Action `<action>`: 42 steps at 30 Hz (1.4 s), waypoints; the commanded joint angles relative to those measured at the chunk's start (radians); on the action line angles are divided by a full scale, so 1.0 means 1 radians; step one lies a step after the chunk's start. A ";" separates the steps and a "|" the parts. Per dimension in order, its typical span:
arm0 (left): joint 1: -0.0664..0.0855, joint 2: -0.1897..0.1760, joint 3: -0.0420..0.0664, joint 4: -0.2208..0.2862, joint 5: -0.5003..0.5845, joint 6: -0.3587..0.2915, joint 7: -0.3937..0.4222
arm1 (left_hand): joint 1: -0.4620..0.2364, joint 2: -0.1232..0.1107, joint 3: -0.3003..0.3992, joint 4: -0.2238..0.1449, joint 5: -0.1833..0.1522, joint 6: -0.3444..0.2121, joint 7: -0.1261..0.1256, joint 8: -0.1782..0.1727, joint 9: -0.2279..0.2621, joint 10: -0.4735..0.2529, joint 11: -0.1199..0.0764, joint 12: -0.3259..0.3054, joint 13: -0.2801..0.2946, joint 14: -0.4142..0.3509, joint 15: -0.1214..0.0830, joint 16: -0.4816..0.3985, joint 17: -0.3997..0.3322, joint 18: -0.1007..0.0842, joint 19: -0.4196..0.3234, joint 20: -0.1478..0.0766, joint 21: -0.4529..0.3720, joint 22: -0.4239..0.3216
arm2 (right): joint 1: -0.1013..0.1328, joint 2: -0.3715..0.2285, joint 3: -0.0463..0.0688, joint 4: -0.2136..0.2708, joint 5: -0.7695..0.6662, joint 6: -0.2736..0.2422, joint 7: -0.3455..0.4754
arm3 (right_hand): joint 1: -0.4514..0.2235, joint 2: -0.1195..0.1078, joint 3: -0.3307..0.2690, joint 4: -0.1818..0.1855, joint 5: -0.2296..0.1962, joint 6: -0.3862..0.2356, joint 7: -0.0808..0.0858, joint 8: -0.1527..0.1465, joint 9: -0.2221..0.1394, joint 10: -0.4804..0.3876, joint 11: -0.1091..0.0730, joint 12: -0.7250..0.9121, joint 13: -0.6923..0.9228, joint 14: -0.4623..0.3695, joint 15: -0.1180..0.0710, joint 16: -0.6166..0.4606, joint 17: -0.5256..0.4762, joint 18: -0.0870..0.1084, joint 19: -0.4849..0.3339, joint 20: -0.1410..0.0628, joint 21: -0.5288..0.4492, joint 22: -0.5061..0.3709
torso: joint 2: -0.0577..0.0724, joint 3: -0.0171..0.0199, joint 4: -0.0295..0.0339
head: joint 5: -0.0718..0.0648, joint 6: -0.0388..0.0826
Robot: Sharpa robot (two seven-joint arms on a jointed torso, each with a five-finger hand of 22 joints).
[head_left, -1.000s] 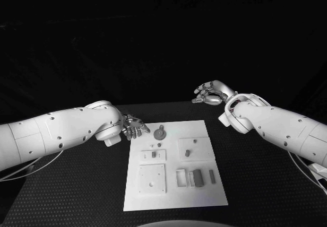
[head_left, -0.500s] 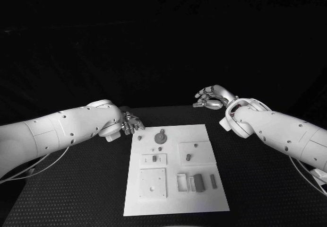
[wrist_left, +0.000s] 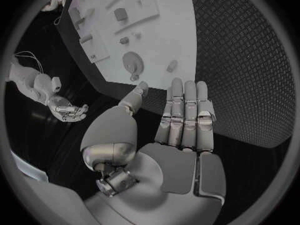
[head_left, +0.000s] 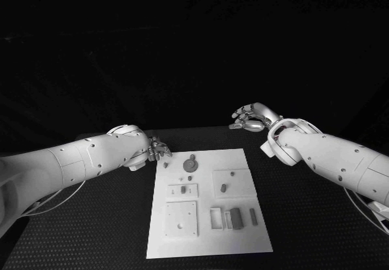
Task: Assemble the parts on the task board
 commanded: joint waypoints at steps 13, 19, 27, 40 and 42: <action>-0.032 0.042 -0.004 -0.064 -0.024 0.066 0.025 | -0.020 -0.020 -0.005 0.031 -0.002 -0.006 0.003 0.006 -0.010 0.001 0.003 -0.012 -0.003 -0.008 0.007 -0.008 0.004 -0.004 -0.008 0.007 -0.001 -0.014 | 0.000 0.005 0.000 0.000 -0.001 0.006 0.012 | -0.006 -0.002 0.000 0.001 -0.004 -0.007 0.047 0.004 -0.002 -0.001 0.007 -0.004 -0.002 -0.002 0.003 -0.007 0.003 -0.017 -0.006 -0.002 -0.008 0.003 | 0.000 -0.0013 0.0007 | -0.002 -0.006; -0.039 0.048 -0.004 -0.085 -0.024 0.069 0.028 | -0.007 -0.004 0.002 0.029 -0.001 -0.002 0.001 0.011 -0.013 0.003 0.002 -0.013 -0.002 -0.008 0.007 -0.008 0.006 -0.004 -0.010 0.007 0.000 -0.018 | 0.000 0.005 0.000 0.001 -0.001 0.006 0.012 | -0.006 -0.001 0.000 0.001 -0.004 -0.008 0.047 0.004 -0.002 -0.001 0.007 -0.004 -0.002 -0.002 0.003 -0.008 0.003 -0.017 -0.006 -0.002 -0.008 0.003 | -0.001 0.0006 0.0013 | -0.002 -0.007; -0.041 0.052 -0.004 -0.090 -0.024 0.085 0.032 | 0.020 0.027 0.008 0.015 0.000 0.003 -0.001 0.018 -0.019 0.003 0.001 -0.016 -0.001 -0.009 0.008 -0.009 0.009 -0.005 -0.010 0.008 0.001 -0.022 | -0.001 0.005 0.000 0.000 -0.001 0.007 0.012 | -0.006 -0.001 0.000 0.002 -0.004 -0.007 0.047 0.004 -0.002 -0.001 0.007 -0.004 -0.003 -0.002 0.003 -0.008 0.004 -0.017 -0.006 -0.002 -0.008 0.004 | -0.001 0.0005 0.0007 | -0.003 -0.007; -0.045 0.054 -0.004 -0.102 -0.024 0.106 0.037 | 0.074 0.032 0.071 0.038 -0.004 0.022 -0.006 0.034 -0.029 0.006 0.000 -0.021 0.000 -0.009 0.009 -0.011 0.014 -0.007 -0.007 0.009 0.002 -0.029 | -0.001 0.005 0.000 0.000 -0.001 0.007 0.012 | -0.006 -0.001 0.000 0.002 -0.004 -0.008 0.047 0.005 -0.002 -0.001 0.007 -0.004 -0.004 -0.002 0.003 -0.009 0.005 -0.017 -0.006 -0.002 -0.009 0.005 | -0.001 0.0009 0.0012 | -0.005 -0.010; -0.047 0.056 -0.004 -0.103 -0.024 0.105 0.040 | 0.074 0.033 0.072 0.040 -0.004 0.023 -0.006 0.035 -0.029 0.006 0.000 -0.021 0.000 -0.010 0.009 -0.011 0.014 -0.007 -0.007 0.010 0.002 -0.029 | -0.001 0.007 0.000 0.000 -0.001 0.007 0.012 | -0.006 -0.001 0.000 0.002 -0.004 -0.007 0.047 0.005 -0.002 -0.001 0.007 -0.004 -0.004 -0.002 0.003 -0.009 0.005 -0.017 -0.006 -0.002 -0.009 0.005 | -0.001 0.0010 0.0011 | -0.004 -0.010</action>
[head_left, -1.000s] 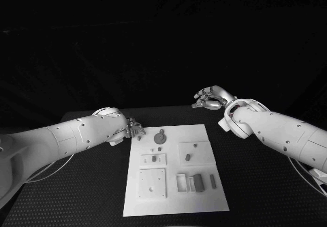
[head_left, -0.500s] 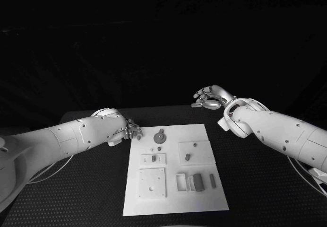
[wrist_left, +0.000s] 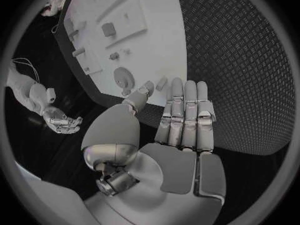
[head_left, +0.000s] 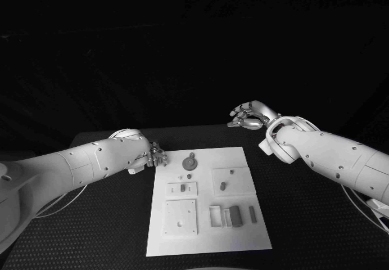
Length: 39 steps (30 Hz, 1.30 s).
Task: Assemble the parts on the task board
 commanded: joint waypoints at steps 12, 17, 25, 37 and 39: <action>-0.010 0.014 0.000 -0.012 -0.003 0.002 0.023 | 0.004 -0.002 0.009 0.013 -0.004 0.006 -0.001 0.006 -0.005 0.006 0.001 -0.007 0.001 -0.004 0.003 -0.005 0.002 -0.008 -0.001 0.003 0.002 -0.001 | 0.000 0.003 0.000 0.000 -0.002 0.007 0.011 | -0.007 -0.001 0.000 0.002 -0.004 -0.008 0.047 0.005 -0.002 -0.001 0.007 -0.003 -0.002 -0.002 0.003 -0.006 0.002 -0.017 -0.006 -0.002 -0.006 0.003 | 0.000 -0.0002 -0.0002 | 0.002 -0.002; -0.010 0.013 0.000 -0.015 -0.003 0.004 0.023 | 0.000 -0.005 0.010 0.019 -0.004 0.003 0.000 0.006 -0.006 0.005 0.001 -0.009 0.000 -0.004 0.003 -0.006 0.002 -0.008 -0.001 0.003 0.002 -0.001 | 0.000 0.003 0.000 0.000 -0.002 0.008 0.012 | -0.007 -0.001 0.000 0.002 -0.004 -0.008 0.047 0.005 -0.002 -0.001 0.007 -0.003 -0.002 -0.002 0.003 -0.006 0.002 -0.017 -0.006 -0.002 -0.006 0.003 | 0.000 -0.0004 0.0004 | 0.000 -0.003; -0.012 0.023 0.000 -0.025 -0.002 0.006 0.025 | -0.002 0.004 0.015 0.029 -0.004 0.002 0.000 0.007 -0.009 0.005 0.001 -0.010 0.000 -0.004 0.003 -0.006 0.003 -0.008 -0.002 0.003 0.002 -0.001 | 0.000 0.005 0.000 0.000 -0.002 0.007 0.012 | -0.007 0.000 0.000 0.002 -0.004 -0.008 0.047 0.005 -0.002 -0.001 0.007 -0.003 -0.003 -0.002 0.003 -0.006 0.003 -0.017 -0.006 -0.002 -0.007 0.003 | 0.000 -0.0001 0.0000 | 0.000 -0.002; -0.018 0.031 0.000 -0.044 0.013 -0.006 0.035 | 0.014 0.070 0.030 0.027 -0.004 0.013 -0.005 0.018 -0.011 0.012 -0.002 -0.013 0.001 -0.001 0.002 -0.006 0.006 -0.008 -0.002 0.002 0.003 0.001 | -0.001 0.005 0.000 0.001 -0.002 0.008 0.011 | -0.006 0.000 0.000 0.001 -0.004 -0.008 0.047 0.006 -0.002 -0.001 0.007 -0.003 -0.004 -0.002 0.003 -0.007 0.004 -0.017 -0.006 -0.003 -0.008 0.004 | 0.000 0.0002 0.0001 | -0.001 -0.005; -0.018 0.029 0.000 -0.042 0.015 -0.005 0.034 | 0.019 0.086 0.033 0.022 -0.004 0.025 -0.010 0.026 -0.010 0.018 -0.004 -0.013 0.001 0.002 0.000 -0.005 0.007 -0.008 0.000 0.001 0.004 0.001 | -0.001 0.004 0.000 0.002 -0.002 0.008 0.011 | -0.006 0.000 0.000 0.001 -0.004 -0.008 0.047 0.006 -0.002 -0.001 0.007 -0.003 -0.004 -0.002 0.003 -0.007 0.004 -0.017 -0.006 -0.003 -0.008 0.004 | 0.000 0.0002 0.0005 | -0.002 -0.006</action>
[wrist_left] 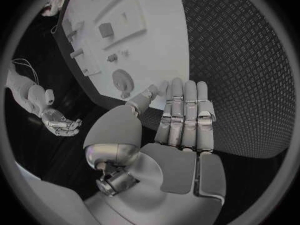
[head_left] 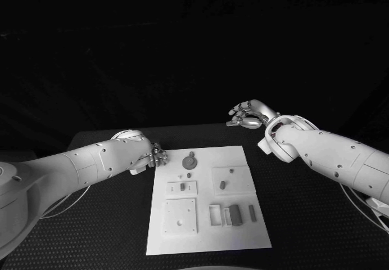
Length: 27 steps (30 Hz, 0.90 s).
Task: Assemble the parts on the task board
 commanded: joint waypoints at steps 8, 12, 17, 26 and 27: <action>0.001 -0.015 0.001 0.020 0.012 0.003 0.003 | 0.021 0.044 0.048 -0.015 -0.004 0.077 -0.032 0.045 0.006 0.078 -0.030 0.024 0.019 0.017 -0.008 0.007 0.013 -0.009 0.016 -0.006 0.008 0.006 | 0.000 -0.001 0.000 0.000 -0.002 0.008 0.010 | -0.006 0.000 0.000 0.001 -0.004 -0.008 0.047 0.006 -0.002 -0.001 0.007 -0.003 -0.001 -0.002 0.003 -0.004 0.002 -0.017 -0.005 -0.003 -0.004 0.002 | -0.001 0.0007 0.0001 | -0.003 -0.002; 0.001 -0.033 0.001 0.039 0.051 -0.002 -0.004 | 0.020 0.046 0.058 -0.019 -0.004 0.094 -0.039 0.055 0.006 0.096 -0.037 0.034 0.026 0.019 -0.010 0.010 0.018 -0.010 0.019 -0.008 0.008 0.009 | -0.001 -0.002 0.000 0.000 -0.002 0.007 0.010 | -0.006 0.000 0.000 0.001 -0.004 -0.008 0.047 0.006 -0.002 -0.001 0.007 -0.002 -0.002 -0.002 0.003 -0.004 0.002 -0.017 -0.005 -0.003 -0.005 0.003 | -0.001 0.0007 0.0005 | -0.004 -0.002; 0.003 -0.089 0.005 0.122 0.167 -0.037 -0.025 | 0.013 0.048 0.063 -0.025 -0.004 0.106 -0.045 0.062 0.006 0.110 -0.042 0.032 0.028 0.026 -0.014 0.014 0.022 -0.011 0.025 -0.012 0.010 0.015 | -0.001 -0.007 0.000 0.002 -0.002 0.007 0.010 | -0.006 0.000 0.000 0.001 -0.004 -0.008 0.047 0.006 -0.002 -0.001 0.007 -0.002 -0.002 -0.002 0.003 -0.004 0.002 -0.017 -0.005 -0.003 -0.005 0.003 | -0.002 0.0021 0.0011 | -0.004 -0.003; 0.014 -0.211 0.022 0.345 0.220 -0.150 -0.036 | 0.012 0.046 0.065 -0.031 -0.004 0.108 -0.046 0.062 0.004 0.114 -0.043 0.028 0.027 0.029 -0.016 0.014 0.023 -0.012 0.029 -0.014 0.012 0.019 | -0.001 -0.015 0.000 0.005 -0.002 0.006 0.009 | -0.007 0.000 0.000 0.001 -0.004 -0.007 0.047 0.006 -0.002 -0.001 0.007 -0.002 -0.002 -0.001 0.003 -0.005 0.003 -0.018 -0.005 -0.002 -0.005 0.004 | -0.003 0.0017 0.0038 | -0.004 -0.007; 0.014 -0.226 0.021 0.372 0.220 -0.166 -0.039 | 0.011 0.045 0.065 -0.031 -0.004 0.108 -0.046 0.062 0.004 0.115 -0.043 0.028 0.027 0.030 -0.016 0.014 0.023 -0.012 0.029 -0.014 0.012 0.019 | -0.001 -0.016 0.000 0.006 -0.002 0.006 0.009 | -0.007 0.000 0.000 0.001 -0.004 -0.007 0.047 0.006 -0.002 -0.001 0.007 -0.002 -0.002 -0.001 0.003 -0.005 0.003 -0.018 -0.005 -0.002 -0.006 0.004 | -0.003 0.0016 0.0034 | -0.002 -0.007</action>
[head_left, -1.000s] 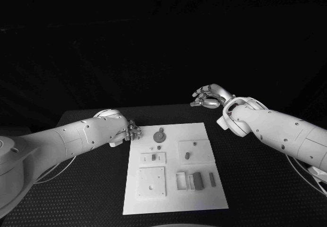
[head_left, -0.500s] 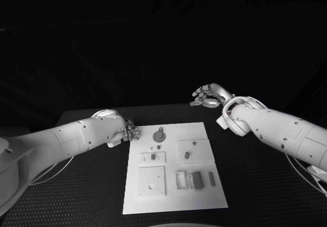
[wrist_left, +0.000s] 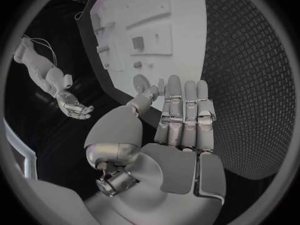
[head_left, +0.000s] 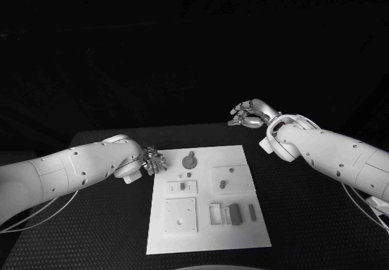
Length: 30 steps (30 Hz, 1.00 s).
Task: Assemble the parts on the task board
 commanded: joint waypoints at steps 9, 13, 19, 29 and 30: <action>0.001 -0.080 -0.024 0.196 0.041 -0.190 -0.036 | -0.004 -0.006 0.008 -0.007 0.000 0.019 -0.007 0.004 0.000 0.018 -0.001 -0.018 -0.004 0.016 -0.004 0.003 0.001 -0.012 0.015 -0.006 0.011 0.015 | 0.000 -0.008 0.000 0.006 -0.002 0.006 0.008 | -0.008 -0.001 -0.001 0.002 -0.004 -0.008 0.047 0.006 -0.002 -0.001 0.007 -0.002 -0.002 -0.001 0.003 -0.005 0.002 -0.018 -0.005 -0.002 -0.006 0.002 | 0.001 -0.0013 0.0004 | 0.004 -0.005; -0.004 -0.084 -0.024 0.225 0.005 -0.255 -0.044 | -0.004 -0.009 0.011 -0.009 0.000 0.022 -0.008 0.005 -0.003 0.029 -0.004 -0.026 -0.006 0.027 -0.008 0.007 0.002 -0.010 0.025 -0.010 0.019 0.029 | 0.000 -0.010 0.000 0.007 -0.002 0.006 0.007 | -0.008 -0.001 -0.001 0.002 -0.004 -0.008 0.047 0.006 -0.002 -0.001 0.007 -0.002 -0.002 -0.001 0.003 -0.005 0.002 -0.018 -0.005 -0.002 -0.006 0.003 | 0.001 -0.0018 0.0016 | 0.005 -0.008; -0.014 -0.080 -0.024 0.249 -0.038 -0.282 -0.053 | 0.003 -0.017 0.004 -0.014 0.000 0.032 -0.015 0.006 -0.012 0.073 -0.023 0.001 0.038 0.086 -0.046 0.115 0.049 0.002 0.094 -0.041 0.080 0.103 | 0.000 -0.010 0.000 0.008 -0.002 0.006 0.007 | -0.008 -0.001 -0.001 0.002 -0.004 -0.008 0.047 0.007 -0.002 -0.001 0.007 -0.002 -0.002 -0.001 0.003 -0.006 0.002 -0.018 -0.005 -0.002 -0.007 0.003 | 0.001 -0.0019 0.0003 | 0.009 -0.008; -0.031 -0.069 -0.025 0.261 -0.048 -0.282 -0.110 | 0.021 -0.015 -0.012 -0.031 0.002 0.039 -0.037 -0.003 -0.029 0.132 -0.056 0.155 0.186 0.259 -0.194 0.416 0.176 0.037 0.332 -0.136 0.297 0.148 | 0.000 -0.010 0.000 0.007 -0.002 0.006 0.007 | -0.008 -0.002 -0.001 0.002 -0.004 -0.008 0.047 0.007 -0.002 -0.001 0.007 -0.002 -0.003 -0.001 0.003 -0.006 0.003 -0.018 -0.005 -0.003 -0.007 0.004 | 0.002 -0.0019 -0.0026 | 0.013 -0.011; -0.034 -0.068 -0.025 0.262 -0.048 -0.286 -0.121 | 0.017 -0.011 -0.009 -0.032 0.002 0.041 -0.039 -0.004 -0.031 0.124 -0.057 0.171 0.204 0.258 -0.196 0.425 0.176 0.035 0.329 -0.142 0.316 0.147 | 0.000 -0.011 0.000 0.008 -0.002 0.006 0.007 | -0.008 -0.002 -0.001 0.002 -0.004 -0.008 0.047 0.007 -0.002 -0.001 0.007 -0.002 -0.003 -0.001 0.003 -0.006 0.003 -0.018 -0.005 -0.003 -0.007 0.004 | 0.001 -0.0016 -0.0025 | 0.013 -0.013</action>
